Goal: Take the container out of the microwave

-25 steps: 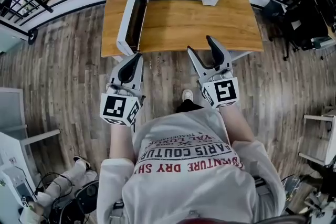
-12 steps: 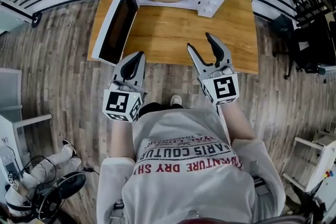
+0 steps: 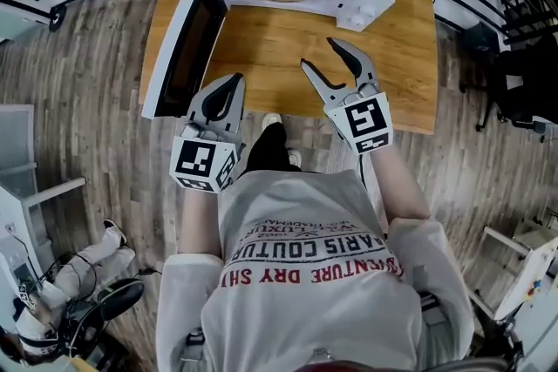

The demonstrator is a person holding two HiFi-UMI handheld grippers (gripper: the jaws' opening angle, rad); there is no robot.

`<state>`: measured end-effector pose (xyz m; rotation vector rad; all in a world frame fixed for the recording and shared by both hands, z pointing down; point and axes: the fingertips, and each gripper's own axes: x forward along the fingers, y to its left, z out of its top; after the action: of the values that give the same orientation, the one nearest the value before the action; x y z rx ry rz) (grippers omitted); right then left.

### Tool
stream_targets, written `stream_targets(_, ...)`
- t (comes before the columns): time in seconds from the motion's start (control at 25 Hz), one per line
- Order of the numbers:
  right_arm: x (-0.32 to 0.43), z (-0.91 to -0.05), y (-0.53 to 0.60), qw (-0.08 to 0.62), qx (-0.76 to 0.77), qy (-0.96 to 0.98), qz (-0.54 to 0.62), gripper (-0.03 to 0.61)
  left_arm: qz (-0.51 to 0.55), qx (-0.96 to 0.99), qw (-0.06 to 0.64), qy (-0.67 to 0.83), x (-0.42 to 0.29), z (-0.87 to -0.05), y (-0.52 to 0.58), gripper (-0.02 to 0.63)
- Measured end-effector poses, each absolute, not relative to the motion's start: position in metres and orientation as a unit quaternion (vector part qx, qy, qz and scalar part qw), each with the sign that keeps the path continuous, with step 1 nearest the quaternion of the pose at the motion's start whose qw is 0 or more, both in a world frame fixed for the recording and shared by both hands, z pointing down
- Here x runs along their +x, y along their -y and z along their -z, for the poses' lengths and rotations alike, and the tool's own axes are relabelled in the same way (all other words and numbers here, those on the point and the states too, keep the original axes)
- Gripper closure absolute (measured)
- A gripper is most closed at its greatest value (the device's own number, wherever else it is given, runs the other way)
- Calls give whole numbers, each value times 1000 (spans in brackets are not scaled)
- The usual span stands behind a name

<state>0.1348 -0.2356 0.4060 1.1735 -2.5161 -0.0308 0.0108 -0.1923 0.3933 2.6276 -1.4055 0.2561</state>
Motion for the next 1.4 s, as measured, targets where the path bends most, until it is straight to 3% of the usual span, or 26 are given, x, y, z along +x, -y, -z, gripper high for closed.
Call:
stream_targets(0.56, 91, -498, 351, 370, 314, 875, -2, 336, -79, 878, 81, 465, -4, -413, 289, 601)
stream_targets(1.24, 66, -587, 431, 564, 185, 803, 53, 371, -93, 882, 120, 445, -6, -441, 316, 601)
stream_targets(1.4, 52, -598, 438, 596, 155, 784, 79, 412, -88, 881, 126, 448, -24, -441, 320, 601)
